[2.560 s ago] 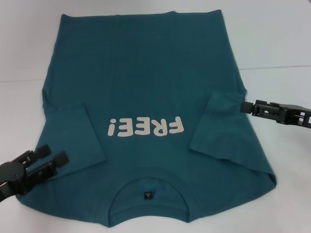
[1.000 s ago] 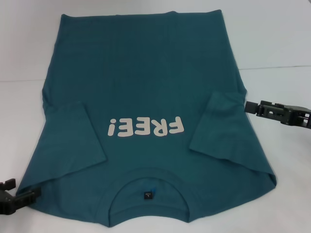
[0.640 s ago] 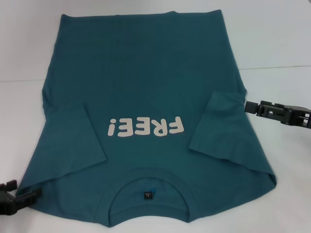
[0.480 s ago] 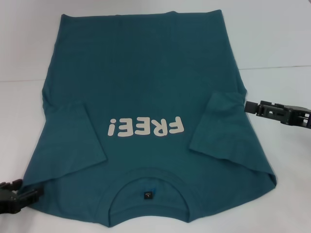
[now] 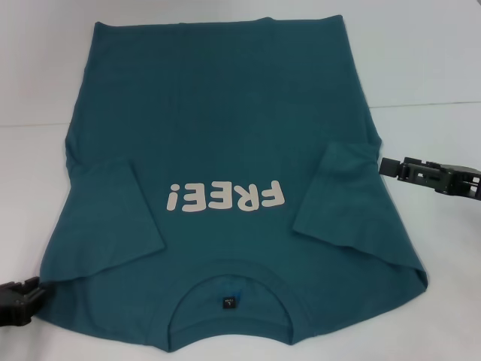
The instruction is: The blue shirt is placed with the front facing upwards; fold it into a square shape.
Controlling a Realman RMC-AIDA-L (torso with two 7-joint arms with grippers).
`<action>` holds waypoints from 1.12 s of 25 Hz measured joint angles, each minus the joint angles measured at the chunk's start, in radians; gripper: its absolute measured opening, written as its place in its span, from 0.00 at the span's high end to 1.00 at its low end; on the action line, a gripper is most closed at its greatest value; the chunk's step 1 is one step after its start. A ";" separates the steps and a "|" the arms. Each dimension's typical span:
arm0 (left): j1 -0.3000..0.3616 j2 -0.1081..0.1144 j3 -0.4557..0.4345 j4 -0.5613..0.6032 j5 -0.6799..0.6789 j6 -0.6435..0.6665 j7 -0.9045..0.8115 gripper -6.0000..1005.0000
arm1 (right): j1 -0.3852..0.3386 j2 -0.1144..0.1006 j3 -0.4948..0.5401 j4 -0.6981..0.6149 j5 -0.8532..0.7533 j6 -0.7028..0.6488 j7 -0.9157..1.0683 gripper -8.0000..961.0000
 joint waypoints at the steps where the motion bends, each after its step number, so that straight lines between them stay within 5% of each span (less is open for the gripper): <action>1: 0.000 0.000 0.005 0.000 0.001 0.005 -0.001 0.61 | 0.000 0.000 0.000 0.000 0.000 0.001 0.000 0.06; 14: -0.002 -0.001 0.009 0.004 -0.004 0.025 -0.028 0.94 | 0.009 -0.016 0.001 0.017 0.002 -0.012 0.039 0.07; 19: -0.002 0.000 0.004 0.011 -0.008 0.046 -0.050 0.96 | 0.009 -0.059 0.000 0.012 0.001 -0.051 0.116 0.07; 28: -0.004 -0.001 -0.008 0.031 -0.024 0.103 -0.067 0.96 | 0.060 -0.168 -0.002 0.000 -0.169 -0.134 0.361 0.07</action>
